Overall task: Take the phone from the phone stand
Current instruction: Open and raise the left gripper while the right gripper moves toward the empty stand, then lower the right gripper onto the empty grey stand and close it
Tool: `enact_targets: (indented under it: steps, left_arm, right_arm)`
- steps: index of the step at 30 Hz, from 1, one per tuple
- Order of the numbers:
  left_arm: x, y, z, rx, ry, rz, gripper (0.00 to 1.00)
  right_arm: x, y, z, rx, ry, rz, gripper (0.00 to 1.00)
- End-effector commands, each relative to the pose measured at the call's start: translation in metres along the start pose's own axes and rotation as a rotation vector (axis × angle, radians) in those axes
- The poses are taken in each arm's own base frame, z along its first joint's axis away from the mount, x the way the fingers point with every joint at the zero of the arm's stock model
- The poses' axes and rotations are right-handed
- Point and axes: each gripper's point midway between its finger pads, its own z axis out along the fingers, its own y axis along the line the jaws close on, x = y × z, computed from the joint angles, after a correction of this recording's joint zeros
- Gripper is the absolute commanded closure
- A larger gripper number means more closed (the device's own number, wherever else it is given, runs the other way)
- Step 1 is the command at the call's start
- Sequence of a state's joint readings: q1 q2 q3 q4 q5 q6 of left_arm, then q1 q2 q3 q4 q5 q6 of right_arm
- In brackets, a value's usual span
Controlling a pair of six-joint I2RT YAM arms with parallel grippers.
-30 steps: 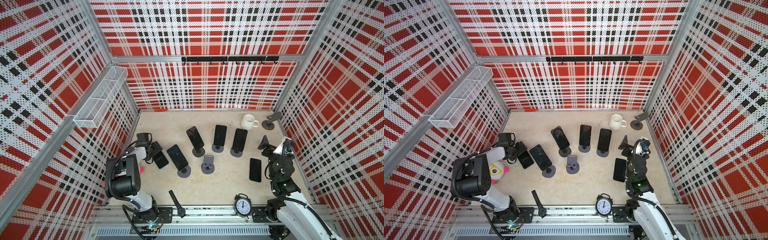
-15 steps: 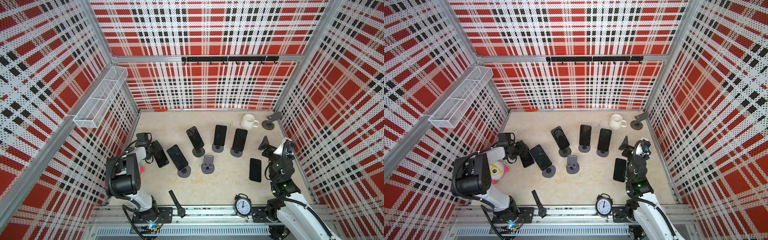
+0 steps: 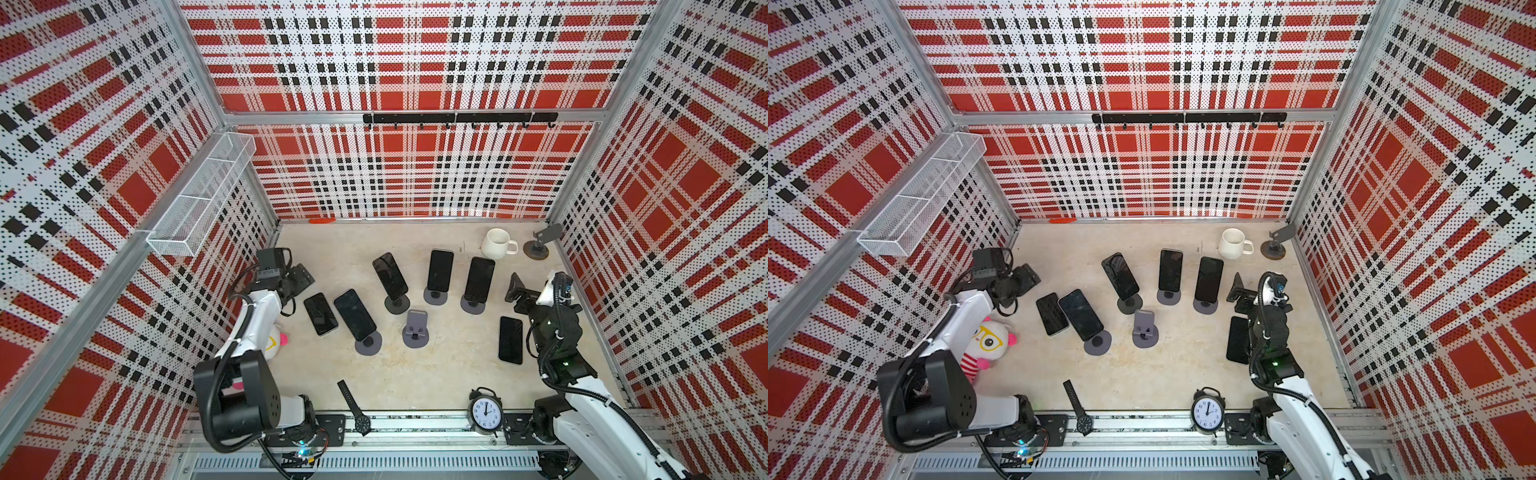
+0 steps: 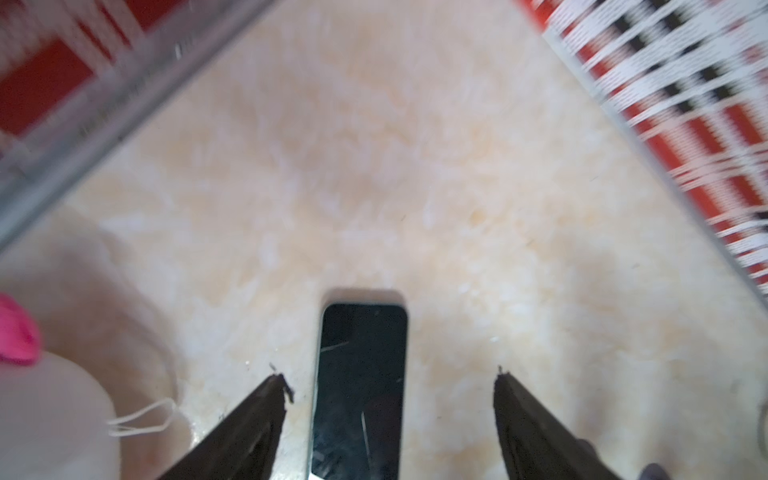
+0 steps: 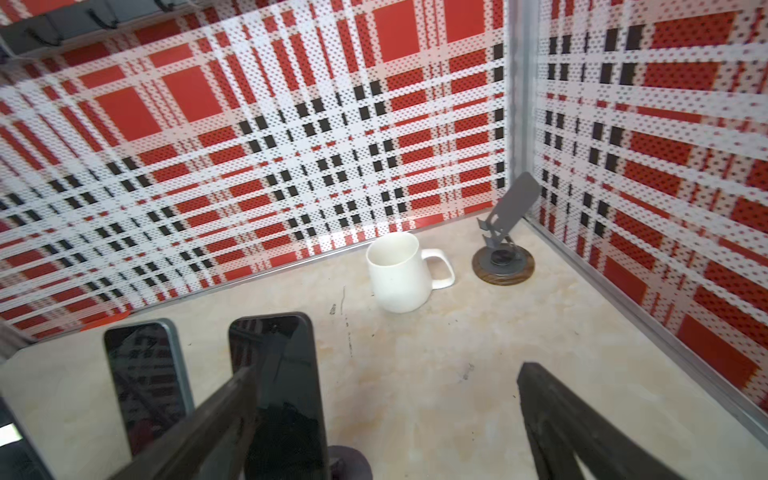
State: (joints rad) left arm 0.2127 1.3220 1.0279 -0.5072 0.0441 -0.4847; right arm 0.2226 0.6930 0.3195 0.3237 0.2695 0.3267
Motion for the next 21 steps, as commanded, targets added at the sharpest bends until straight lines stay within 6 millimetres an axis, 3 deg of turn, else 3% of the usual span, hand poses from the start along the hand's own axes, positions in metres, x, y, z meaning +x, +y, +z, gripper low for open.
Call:
enact_targets:
  steps: [1, 2, 5, 9, 16, 19, 21]
  left_arm:
    - [-0.025, -0.007, -0.034, -0.037, -0.101, 0.062, 0.18]
    - [-0.032, -0.015, -0.043, -0.029, -0.136, 0.085, 0.17]
    - [-0.045, -0.05, -0.072, 0.021, -0.226, 0.165, 0.01]
    - [-0.045, -0.083, -0.095, 0.077, -0.28, 0.245, 0.02]
    - [-0.049, -0.101, -0.116, 0.147, -0.318, 0.273, 0.02]
    - [-0.048, -0.104, -0.116, 0.167, -0.323, 0.277, 0.02]
    - [-0.047, -0.106, -0.114, 0.179, -0.321, 0.28, 0.02]
  right_arm:
    - [-0.015, 0.033, -0.004, -0.162, -0.002, 0.013, 0.02]
    - [-0.014, 0.038, -0.004, -0.182, 0.009, 0.017, 0.03]
    - [-0.004, 0.064, -0.007, -0.296, 0.08, -0.005, 0.04]
    - [0.007, 0.109, -0.022, -0.486, 0.144, -0.121, 0.03]
    - [0.018, 0.171, -0.039, -0.794, 0.275, -0.121, 0.04]
    - [0.039, 0.198, -0.048, -0.978, 0.403, -0.146, 0.12]
    - [0.054, 0.203, -0.047, -1.009, 0.5, -0.14, 0.13]
